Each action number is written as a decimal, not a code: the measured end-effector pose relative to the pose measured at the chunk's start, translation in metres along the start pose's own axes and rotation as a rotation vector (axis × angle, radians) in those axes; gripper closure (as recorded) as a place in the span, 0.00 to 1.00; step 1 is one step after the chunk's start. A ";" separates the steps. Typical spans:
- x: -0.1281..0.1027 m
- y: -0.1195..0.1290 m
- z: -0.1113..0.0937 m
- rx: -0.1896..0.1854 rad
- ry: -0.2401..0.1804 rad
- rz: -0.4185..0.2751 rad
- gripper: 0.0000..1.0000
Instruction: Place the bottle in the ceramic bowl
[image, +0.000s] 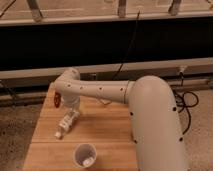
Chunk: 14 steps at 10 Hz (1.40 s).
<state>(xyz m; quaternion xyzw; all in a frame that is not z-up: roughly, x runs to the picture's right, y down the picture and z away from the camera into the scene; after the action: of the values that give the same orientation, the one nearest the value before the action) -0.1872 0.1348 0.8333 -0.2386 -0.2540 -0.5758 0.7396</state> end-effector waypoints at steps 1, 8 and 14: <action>-0.004 -0.001 0.008 -0.008 -0.008 0.001 0.20; -0.012 -0.010 0.035 -0.031 -0.028 0.008 0.20; -0.016 -0.009 0.044 -0.043 -0.037 0.016 0.50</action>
<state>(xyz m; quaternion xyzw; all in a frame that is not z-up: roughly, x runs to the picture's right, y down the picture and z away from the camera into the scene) -0.2036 0.1724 0.8567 -0.2668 -0.2534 -0.5708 0.7340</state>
